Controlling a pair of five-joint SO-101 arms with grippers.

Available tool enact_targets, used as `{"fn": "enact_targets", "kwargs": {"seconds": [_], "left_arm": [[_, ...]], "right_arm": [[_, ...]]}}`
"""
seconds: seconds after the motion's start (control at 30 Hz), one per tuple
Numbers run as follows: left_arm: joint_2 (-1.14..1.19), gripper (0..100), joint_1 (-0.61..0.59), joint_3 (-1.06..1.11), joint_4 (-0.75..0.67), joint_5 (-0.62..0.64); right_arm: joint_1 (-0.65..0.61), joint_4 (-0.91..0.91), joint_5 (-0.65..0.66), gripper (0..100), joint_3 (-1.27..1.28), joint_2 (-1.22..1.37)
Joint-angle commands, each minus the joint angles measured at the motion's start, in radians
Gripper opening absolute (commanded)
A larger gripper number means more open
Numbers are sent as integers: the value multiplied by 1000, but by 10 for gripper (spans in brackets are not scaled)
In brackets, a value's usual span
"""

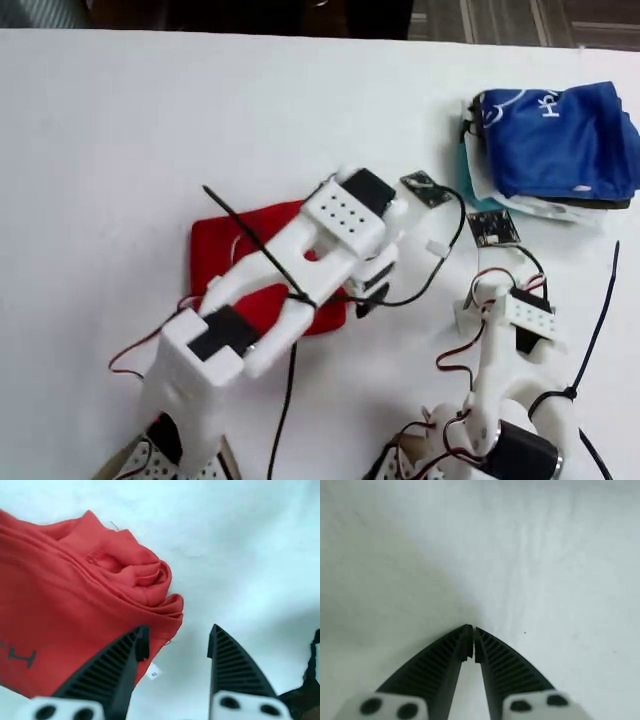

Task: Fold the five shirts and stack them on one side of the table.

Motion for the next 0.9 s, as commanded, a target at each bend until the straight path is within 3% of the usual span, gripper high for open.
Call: {"fn": "enact_targets", "kwargs": {"seconds": [0.0,0.33,0.7,0.87], "left_arm": [[-8,214,-9,48,-28,18],[-8,214,-14,323,-265,17],[48,213,-52,354,-310,9],[153,86,-81,343,-328,-17]], "right_arm": [[-2,-27,6,20,-5,-35],[-2,-27,6,20,-5,-35],[-2,-27,6,20,-5,-35],[-2,-27,6,20,-5,-35]]}}
